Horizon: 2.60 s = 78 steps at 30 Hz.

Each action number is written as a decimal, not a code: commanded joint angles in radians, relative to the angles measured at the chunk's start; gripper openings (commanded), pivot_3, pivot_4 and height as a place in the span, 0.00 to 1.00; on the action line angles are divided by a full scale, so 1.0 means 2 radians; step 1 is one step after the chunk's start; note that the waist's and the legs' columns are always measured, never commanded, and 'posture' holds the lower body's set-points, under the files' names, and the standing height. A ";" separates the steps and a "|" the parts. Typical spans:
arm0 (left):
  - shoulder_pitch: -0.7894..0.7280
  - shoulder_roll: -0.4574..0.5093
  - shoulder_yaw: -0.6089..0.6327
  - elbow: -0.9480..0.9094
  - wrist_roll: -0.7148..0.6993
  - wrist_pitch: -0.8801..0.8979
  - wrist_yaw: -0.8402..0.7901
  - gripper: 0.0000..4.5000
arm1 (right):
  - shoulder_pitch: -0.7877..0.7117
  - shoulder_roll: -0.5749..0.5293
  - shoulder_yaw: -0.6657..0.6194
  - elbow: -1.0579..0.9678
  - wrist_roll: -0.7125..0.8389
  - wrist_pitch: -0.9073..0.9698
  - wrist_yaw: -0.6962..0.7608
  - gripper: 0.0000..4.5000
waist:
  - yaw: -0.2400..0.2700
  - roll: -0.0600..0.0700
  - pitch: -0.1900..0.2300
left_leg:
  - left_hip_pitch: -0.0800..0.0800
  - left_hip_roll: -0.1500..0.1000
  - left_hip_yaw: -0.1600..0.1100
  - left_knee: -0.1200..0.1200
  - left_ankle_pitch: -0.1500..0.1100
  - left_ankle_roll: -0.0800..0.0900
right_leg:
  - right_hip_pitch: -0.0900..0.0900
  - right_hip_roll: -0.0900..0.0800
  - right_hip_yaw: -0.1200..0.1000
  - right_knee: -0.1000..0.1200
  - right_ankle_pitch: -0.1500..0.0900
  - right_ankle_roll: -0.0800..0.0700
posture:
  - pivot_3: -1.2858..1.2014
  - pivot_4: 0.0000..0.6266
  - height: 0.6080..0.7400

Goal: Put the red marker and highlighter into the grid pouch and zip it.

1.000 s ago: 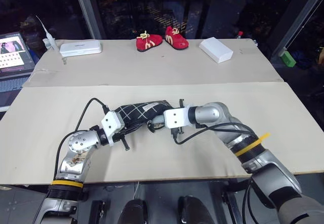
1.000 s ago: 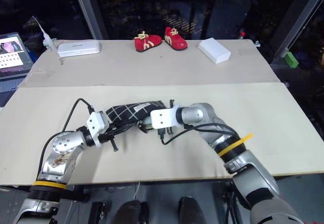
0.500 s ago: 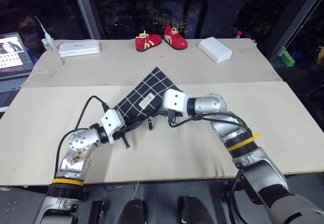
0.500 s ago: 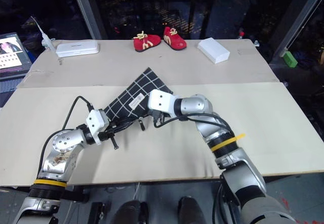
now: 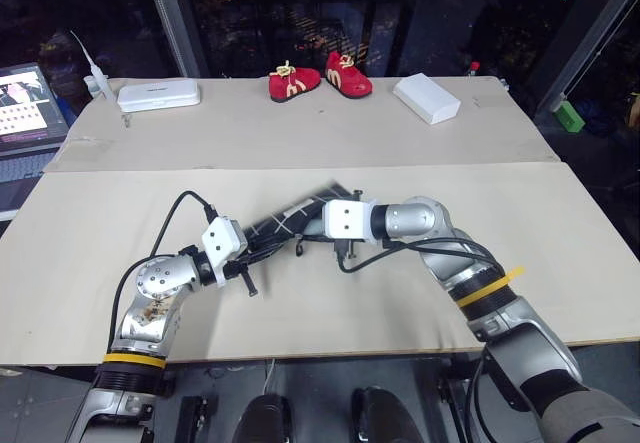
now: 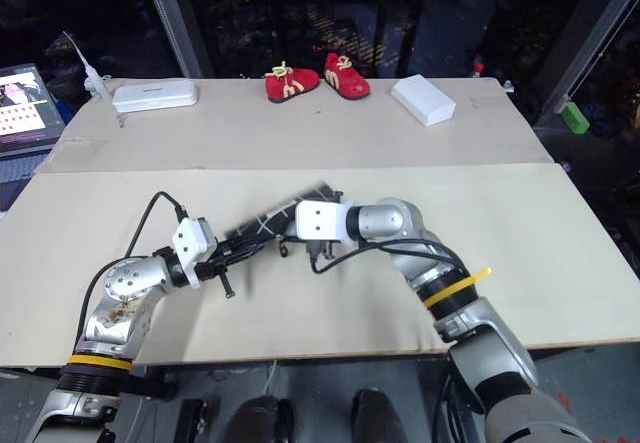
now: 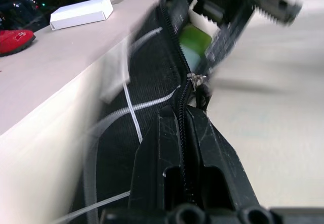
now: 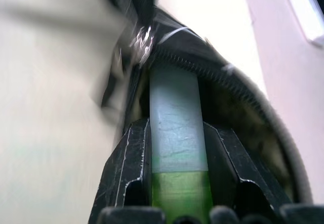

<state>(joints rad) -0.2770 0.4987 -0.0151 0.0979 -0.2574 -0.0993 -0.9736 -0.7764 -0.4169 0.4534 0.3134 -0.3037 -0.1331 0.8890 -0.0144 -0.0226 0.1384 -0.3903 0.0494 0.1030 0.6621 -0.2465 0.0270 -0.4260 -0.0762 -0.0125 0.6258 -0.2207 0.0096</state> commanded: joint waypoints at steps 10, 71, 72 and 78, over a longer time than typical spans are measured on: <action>-0.015 -0.001 0.007 -0.016 -0.017 0.000 -0.002 0.00 | 0.013 0.002 -0.020 -0.021 0.033 0.017 0.012 0.51 | 0.000 0.000 0.000 | 0.000 0.000 0.000 0.000 0.000 0.000 | 0.000 0.000 0.000 0.000 0.000 0.000 | 0.52 0.24 1.00; -0.010 -0.015 0.001 -0.002 -0.015 -0.013 -0.002 0.00 | 0.045 0.090 -0.081 -0.144 0.267 0.433 -0.054 0.03 | 0.000 0.000 0.000 | 0.000 0.000 -0.005 0.000 0.000 0.000 | 0.000 0.000 0.000 0.000 0.000 0.000 | 0.52 0.24 1.00; -0.010 -0.015 0.001 -0.002 -0.015 -0.013 -0.001 0.00 | 0.045 0.089 -0.082 -0.145 0.268 0.433 -0.053 0.01 | 0.000 0.000 0.000 | 0.000 0.000 -0.005 0.000 0.000 0.000 | 0.000 0.000 0.000 0.000 0.000 0.000 | 0.52 0.24 1.00; -0.010 -0.015 0.000 -0.005 -0.014 -0.011 0.002 0.00 | 0.045 0.073 -0.084 -0.149 0.269 0.436 -0.041 0.01 | 0.000 0.000 0.000 | 0.000 0.000 -0.005 0.000 0.000 0.000 | 0.000 0.000 0.000 0.000 0.000 0.000 | 0.52 0.24 1.00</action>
<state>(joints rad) -0.2957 0.4688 -0.0167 0.1293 -0.2768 -0.1252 -0.9733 -0.6639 -0.2591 0.3072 0.0429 0.2193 0.7558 0.7941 -0.0143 -0.0227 0.1384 -0.3910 0.0492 0.0932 0.6622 -0.2467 0.0273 -0.4254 -0.0758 -0.0134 0.6258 -0.2208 0.0095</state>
